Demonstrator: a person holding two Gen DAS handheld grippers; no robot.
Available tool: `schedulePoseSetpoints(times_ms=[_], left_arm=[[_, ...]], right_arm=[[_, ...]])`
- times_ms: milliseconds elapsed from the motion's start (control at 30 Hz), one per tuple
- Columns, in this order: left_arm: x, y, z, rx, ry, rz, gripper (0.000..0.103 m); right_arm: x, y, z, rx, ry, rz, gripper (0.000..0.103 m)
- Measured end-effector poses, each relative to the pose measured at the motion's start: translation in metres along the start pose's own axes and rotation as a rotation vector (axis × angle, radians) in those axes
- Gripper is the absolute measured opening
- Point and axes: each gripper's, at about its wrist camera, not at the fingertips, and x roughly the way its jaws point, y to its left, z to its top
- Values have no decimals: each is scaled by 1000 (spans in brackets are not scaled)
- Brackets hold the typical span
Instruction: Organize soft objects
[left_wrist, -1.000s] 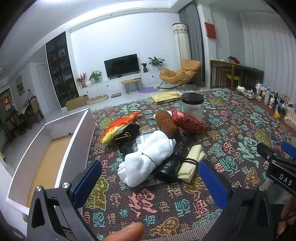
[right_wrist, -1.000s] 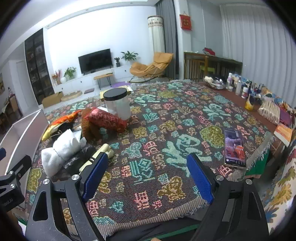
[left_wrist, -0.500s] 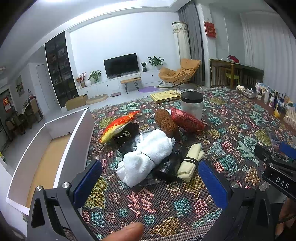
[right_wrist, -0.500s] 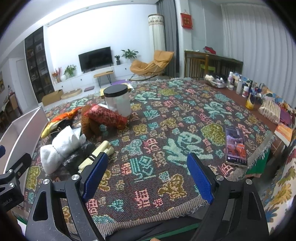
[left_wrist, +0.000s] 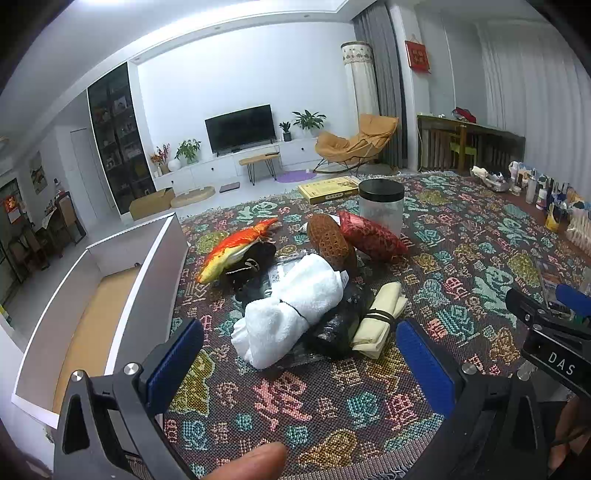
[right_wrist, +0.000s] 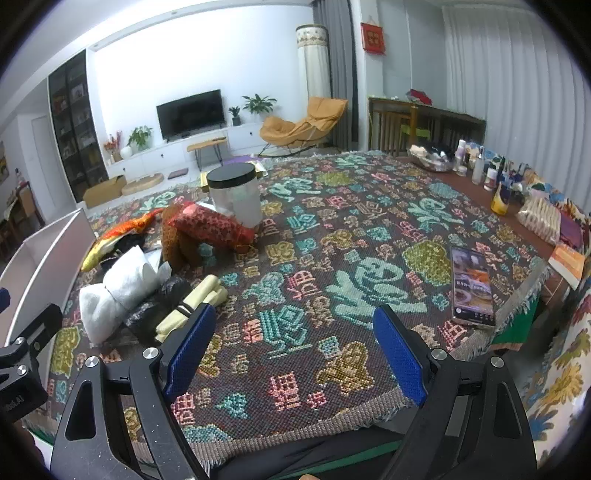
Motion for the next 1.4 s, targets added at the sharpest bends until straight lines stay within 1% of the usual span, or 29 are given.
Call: schedulePoseSetpoints(times_ms=[1100,1400], left_arm=[[24,3,-12,-6,71,3,103],[42,6,-23,-25,145,-9,103]], right_arm=[[17,2,-7,1,55,8,89],[20,2,-10,0,71,14,89]])
